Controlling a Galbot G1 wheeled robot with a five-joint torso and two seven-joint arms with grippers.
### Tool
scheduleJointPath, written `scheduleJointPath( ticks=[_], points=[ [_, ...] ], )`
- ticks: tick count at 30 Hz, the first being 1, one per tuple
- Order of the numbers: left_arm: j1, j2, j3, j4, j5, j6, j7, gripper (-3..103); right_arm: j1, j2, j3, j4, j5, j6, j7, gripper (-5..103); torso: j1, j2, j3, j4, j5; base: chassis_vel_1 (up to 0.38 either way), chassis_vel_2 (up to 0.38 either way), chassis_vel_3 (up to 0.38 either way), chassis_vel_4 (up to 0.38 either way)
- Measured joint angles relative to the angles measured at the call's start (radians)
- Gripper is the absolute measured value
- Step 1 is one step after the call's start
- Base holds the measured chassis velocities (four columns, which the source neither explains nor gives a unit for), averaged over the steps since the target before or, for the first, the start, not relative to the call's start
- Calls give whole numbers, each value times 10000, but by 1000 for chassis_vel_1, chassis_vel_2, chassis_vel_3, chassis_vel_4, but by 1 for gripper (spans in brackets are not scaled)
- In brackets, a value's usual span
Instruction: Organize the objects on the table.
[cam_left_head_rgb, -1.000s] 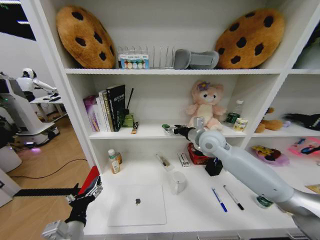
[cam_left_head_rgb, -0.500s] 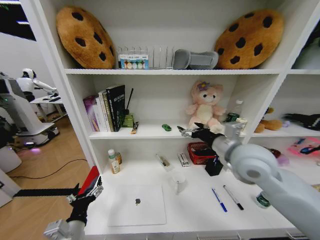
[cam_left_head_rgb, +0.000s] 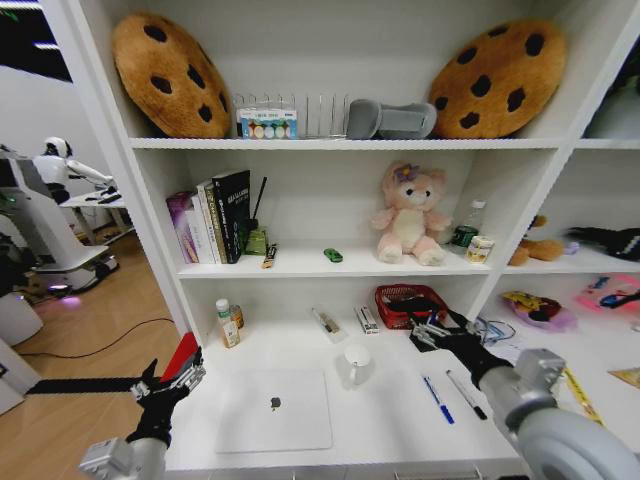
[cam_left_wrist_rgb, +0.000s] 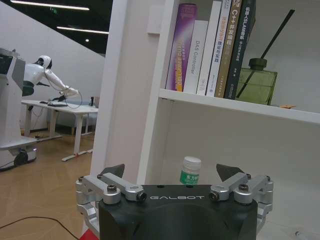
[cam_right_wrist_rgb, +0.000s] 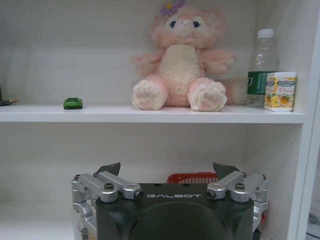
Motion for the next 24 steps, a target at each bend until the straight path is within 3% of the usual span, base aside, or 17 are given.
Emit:
scheduleJointPath(
  ticks=[4,10,24],
  points=[
    [43,72,-57,-59,19,-52,1,100,-539,466,-75,-478,-875,630,-222,100,1,0,1,3,0,0,0,0,0],
    [91,336,-209,-44,20,-78,-5,100,-750,738,-407,-1585,-1408,1259,-333,100,1,0,1,2,2,0,0,0,0],
    [67,531,-346,417,169,-306,-162,100,-898,921,-930,-2754,-1685,1592,-183,100,3,-2,2,1,0,0,0,0,0]
  ],
)
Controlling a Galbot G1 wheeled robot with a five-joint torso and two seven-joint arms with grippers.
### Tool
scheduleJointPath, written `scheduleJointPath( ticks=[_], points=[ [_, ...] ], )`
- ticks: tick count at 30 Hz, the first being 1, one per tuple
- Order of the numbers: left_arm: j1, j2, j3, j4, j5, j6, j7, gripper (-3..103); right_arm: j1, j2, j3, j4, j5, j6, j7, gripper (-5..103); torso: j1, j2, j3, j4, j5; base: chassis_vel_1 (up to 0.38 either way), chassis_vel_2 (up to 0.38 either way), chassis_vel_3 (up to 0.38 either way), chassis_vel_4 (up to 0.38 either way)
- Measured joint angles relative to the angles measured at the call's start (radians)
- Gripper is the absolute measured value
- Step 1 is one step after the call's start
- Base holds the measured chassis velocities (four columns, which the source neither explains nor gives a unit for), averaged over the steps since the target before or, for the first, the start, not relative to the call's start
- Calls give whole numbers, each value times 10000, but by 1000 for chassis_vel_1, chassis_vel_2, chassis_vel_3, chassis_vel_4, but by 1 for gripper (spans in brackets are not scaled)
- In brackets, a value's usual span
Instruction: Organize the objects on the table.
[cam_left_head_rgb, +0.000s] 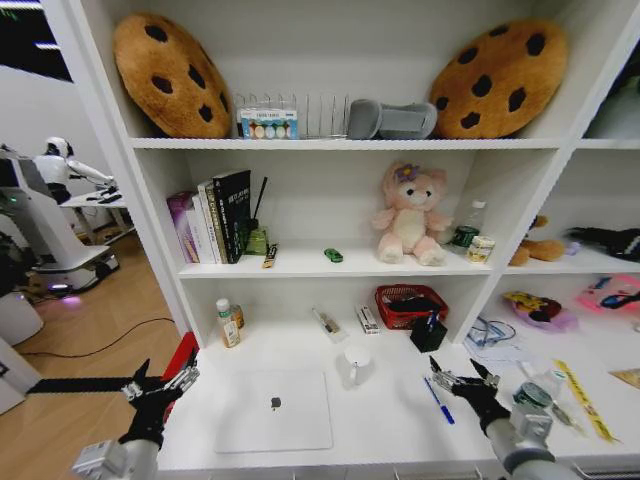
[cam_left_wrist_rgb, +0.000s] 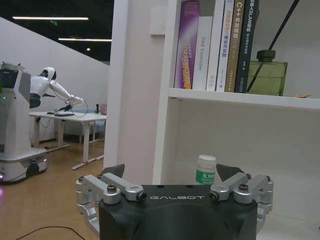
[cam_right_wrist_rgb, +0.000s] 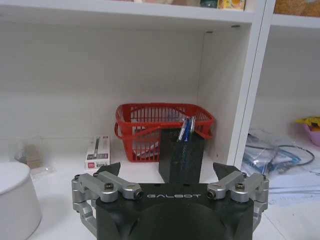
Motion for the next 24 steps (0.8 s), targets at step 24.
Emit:
scheduleJointPath(
  ticks=[24],
  points=[
    [-5,-6,-5,8,21,18,-15,100,2111,-1016,-1069,-1083,2868,-3241,1563,100,0,-1,1,3,2,0,0,0,0]
  ],
)
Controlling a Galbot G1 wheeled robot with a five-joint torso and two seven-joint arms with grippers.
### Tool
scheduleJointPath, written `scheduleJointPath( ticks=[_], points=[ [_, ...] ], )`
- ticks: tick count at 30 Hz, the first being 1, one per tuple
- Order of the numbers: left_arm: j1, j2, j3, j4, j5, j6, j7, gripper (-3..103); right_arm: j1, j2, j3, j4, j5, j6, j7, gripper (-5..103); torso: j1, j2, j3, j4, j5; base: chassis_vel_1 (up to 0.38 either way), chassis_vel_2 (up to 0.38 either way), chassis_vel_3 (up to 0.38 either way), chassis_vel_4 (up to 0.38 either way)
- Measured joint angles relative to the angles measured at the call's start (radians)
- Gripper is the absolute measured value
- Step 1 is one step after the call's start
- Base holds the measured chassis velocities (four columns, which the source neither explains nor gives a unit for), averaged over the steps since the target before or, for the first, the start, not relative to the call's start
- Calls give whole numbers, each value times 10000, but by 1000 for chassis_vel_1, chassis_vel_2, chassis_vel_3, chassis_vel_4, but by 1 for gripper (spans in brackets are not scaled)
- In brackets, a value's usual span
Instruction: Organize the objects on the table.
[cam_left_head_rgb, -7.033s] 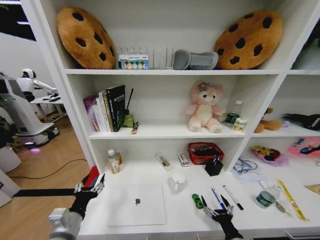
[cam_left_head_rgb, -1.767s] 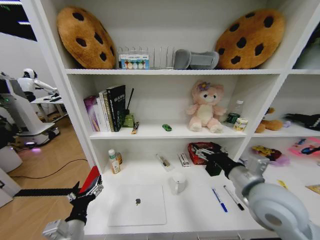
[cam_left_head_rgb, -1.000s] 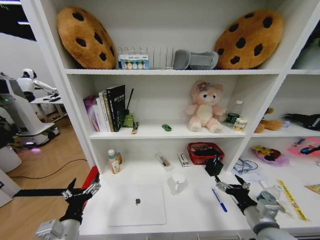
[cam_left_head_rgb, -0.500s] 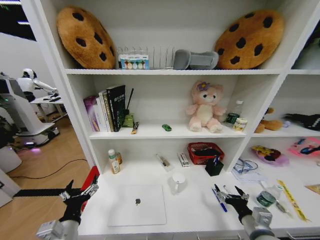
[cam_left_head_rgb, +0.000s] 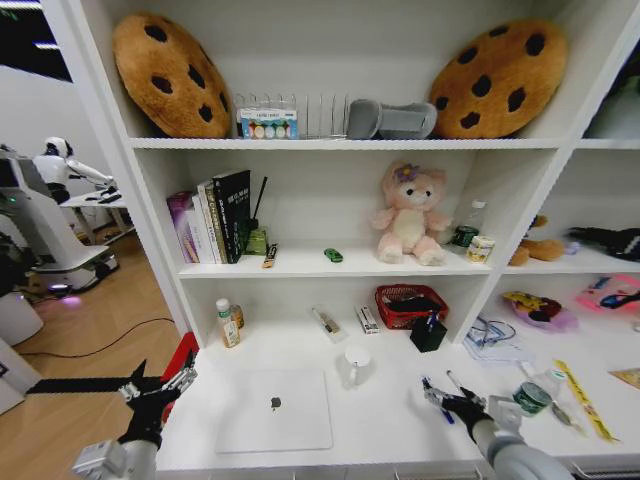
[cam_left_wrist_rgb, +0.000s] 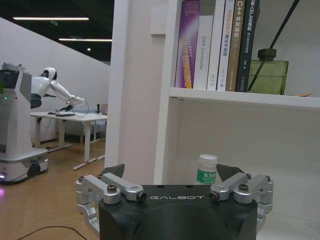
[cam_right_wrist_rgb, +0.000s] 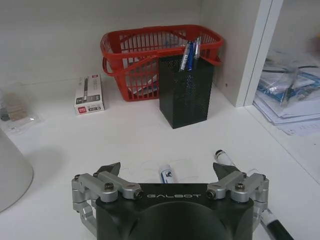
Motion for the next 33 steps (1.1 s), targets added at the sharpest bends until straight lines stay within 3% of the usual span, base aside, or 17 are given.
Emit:
scheduleJointPath(
  ticks=[6,19,30,32,33],
  points=[
    [0,-1,4,0,0,5,0,100,734,-354,-511,-666,392,-217,42,100,0,0,0,-6,-1,0,0,0,0],
    [0,-1,4,-1,0,9,0,100,794,-212,-897,-1239,233,-270,26,99,0,1,-1,-5,-3,0,0,0,0],
    [0,-1,4,-2,-1,10,1,100,691,-113,-896,-1169,64,-163,14,56,-1,2,-1,-3,-3,0,0,0,0],
    [0,-1,4,-2,-1,10,1,100,691,-113,-896,-1169,64,-163,14,56,-1,2,-1,-3,-3,0,0,0,0],
    [1,-1,4,-1,-2,10,3,100,655,-111,-882,-1141,52,-157,14,50,-1,1,-1,-4,-2,0,0,0,0]
  ],
)
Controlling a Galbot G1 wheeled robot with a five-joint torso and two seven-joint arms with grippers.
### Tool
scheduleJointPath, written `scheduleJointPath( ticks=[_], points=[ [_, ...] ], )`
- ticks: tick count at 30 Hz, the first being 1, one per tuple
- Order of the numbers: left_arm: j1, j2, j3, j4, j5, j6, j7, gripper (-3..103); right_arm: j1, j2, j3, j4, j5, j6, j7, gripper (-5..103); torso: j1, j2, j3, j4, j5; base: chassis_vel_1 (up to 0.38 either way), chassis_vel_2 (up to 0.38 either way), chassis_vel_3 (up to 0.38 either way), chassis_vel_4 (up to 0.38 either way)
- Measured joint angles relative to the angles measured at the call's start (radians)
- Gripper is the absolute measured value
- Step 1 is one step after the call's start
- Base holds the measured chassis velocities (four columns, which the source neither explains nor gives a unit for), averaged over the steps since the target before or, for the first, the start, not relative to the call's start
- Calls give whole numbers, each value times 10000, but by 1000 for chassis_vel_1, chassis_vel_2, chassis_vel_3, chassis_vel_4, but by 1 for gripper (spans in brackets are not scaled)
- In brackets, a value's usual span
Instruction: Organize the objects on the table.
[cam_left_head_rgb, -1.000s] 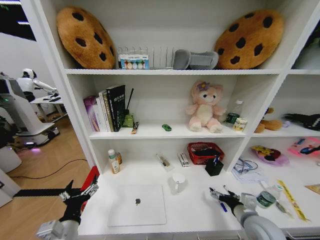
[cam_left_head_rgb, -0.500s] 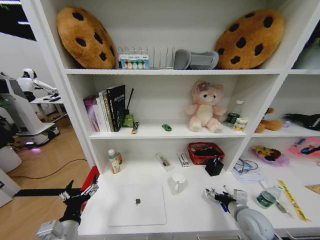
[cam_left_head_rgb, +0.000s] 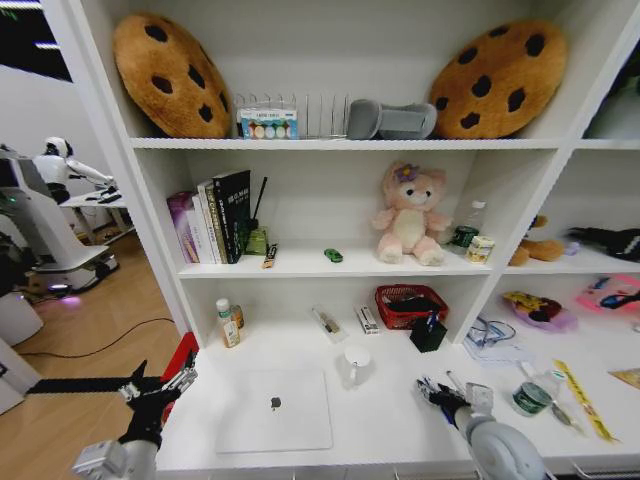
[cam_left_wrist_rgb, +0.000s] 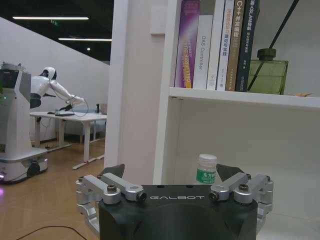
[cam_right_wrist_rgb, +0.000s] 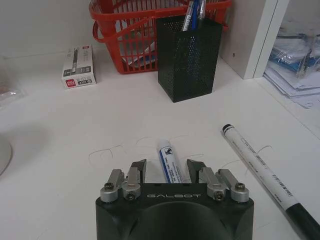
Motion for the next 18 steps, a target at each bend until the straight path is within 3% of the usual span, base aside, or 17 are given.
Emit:
scheduleJointPath(
  ticks=[1,6,11,14,16,17,18],
  points=[
    [0,0,0,0,0,0,1,100,-73,9,31,62,-21,9,-3,33,0,0,0,0,2,0,0,0,0],
    [0,0,0,0,0,0,1,100,-117,23,61,176,-24,-1,-6,13,1,-1,1,0,5,0,0,0,0],
    [0,0,0,0,0,0,2,100,-179,6,174,320,-176,62,-112,12,0,-1,1,1,3,0,0,0,0],
    [-1,0,0,0,0,0,2,100,-270,-26,340,509,-773,484,-437,12,0,0,1,-2,1,0,0,0,0],
    [-1,0,0,0,0,0,3,100,-168,-73,487,650,-1442,1250,-763,12,0,0,0,-3,0,0,0,0,0],
    [-1,0,0,0,0,0,3,100,-168,-73,487,650,-1442,1250,-763,12,0,0,0,-3,0,0,0,0,0],
    [0,0,0,0,0,0,2,100,7,-98,516,609,-2005,1839,-952,12,0,0,0,-2,-1,0,0,0,0]
  ],
)
